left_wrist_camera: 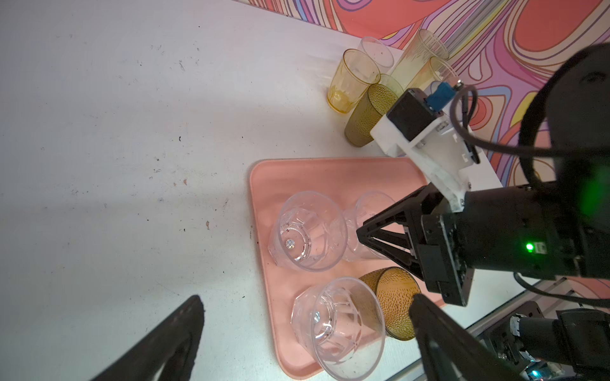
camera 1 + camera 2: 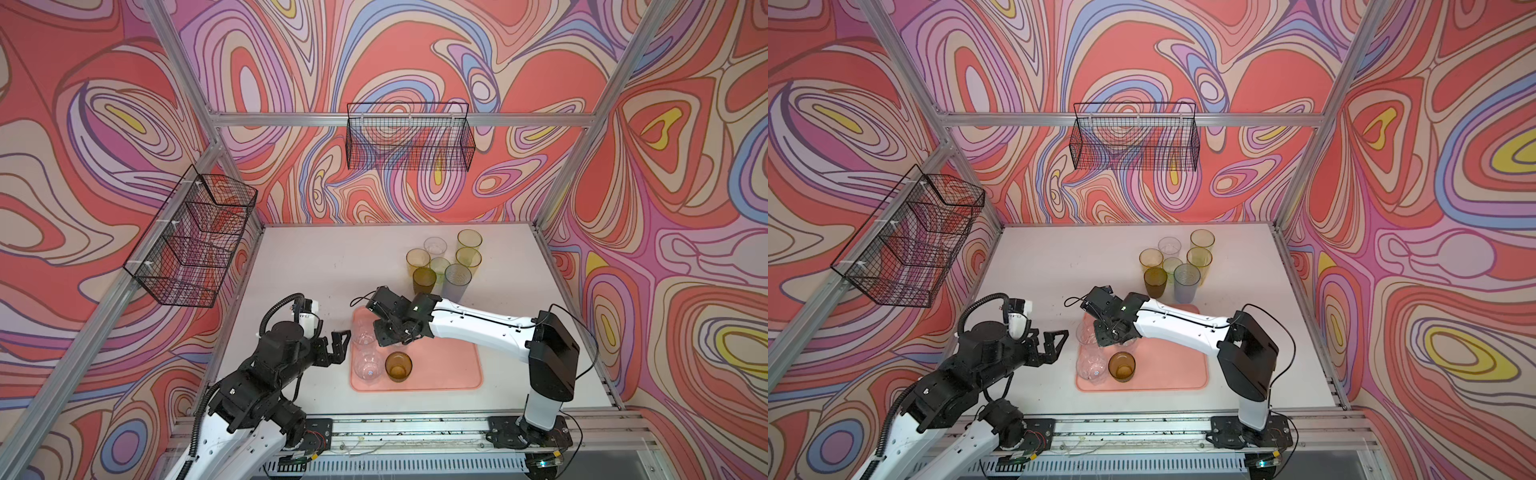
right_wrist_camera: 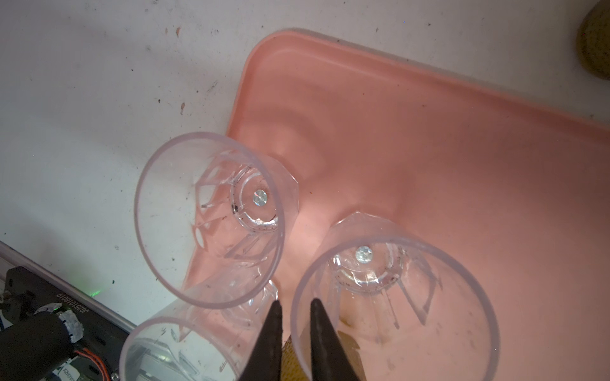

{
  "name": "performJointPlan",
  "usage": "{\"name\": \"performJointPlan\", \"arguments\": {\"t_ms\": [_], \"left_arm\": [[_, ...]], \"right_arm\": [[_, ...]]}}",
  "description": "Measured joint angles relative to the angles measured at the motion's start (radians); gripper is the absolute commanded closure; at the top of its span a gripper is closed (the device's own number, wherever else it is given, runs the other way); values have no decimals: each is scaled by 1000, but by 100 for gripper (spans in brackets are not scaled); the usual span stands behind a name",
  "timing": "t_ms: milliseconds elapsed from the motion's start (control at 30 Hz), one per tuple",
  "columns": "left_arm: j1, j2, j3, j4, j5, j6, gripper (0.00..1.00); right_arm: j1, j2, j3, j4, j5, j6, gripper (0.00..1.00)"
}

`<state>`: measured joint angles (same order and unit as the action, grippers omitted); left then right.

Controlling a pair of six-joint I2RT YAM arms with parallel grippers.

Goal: Place the glasses into the tray
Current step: Place the glass on the tray.

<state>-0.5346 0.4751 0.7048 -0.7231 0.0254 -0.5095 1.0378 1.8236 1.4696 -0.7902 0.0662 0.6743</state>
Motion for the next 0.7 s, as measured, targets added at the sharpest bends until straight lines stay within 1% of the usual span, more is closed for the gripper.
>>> {"name": "performJointPlan", "arguments": {"t_ms": [133,300,367,433,500,533,600,700], "left_arm": [[0,1,0,0,0,0,0],[0,10,0,0,0,0,0],[0,16,0,0,0,0,0],[0,19,0,0,-1,0,0],[0,19,0,0,-2,-2,0],[0,19,0,0,-4,-5,0],[0,19,0,0,-6,-14,0],[0,24,0,2,-7,-31,0]], "right_arm": [[0,0,6,-1,-1,0,82],[1,-6,19,-1,0,0,74],[1,-18,19,-3,2,0,68],[1,-40,19,-4,8,2,57],[1,-66,19,-5,18,2,49],[1,-78,19,-6,24,4,42],[1,-100,19,-12,40,3,37],[1,-132,13,-13,70,6,25]]}}
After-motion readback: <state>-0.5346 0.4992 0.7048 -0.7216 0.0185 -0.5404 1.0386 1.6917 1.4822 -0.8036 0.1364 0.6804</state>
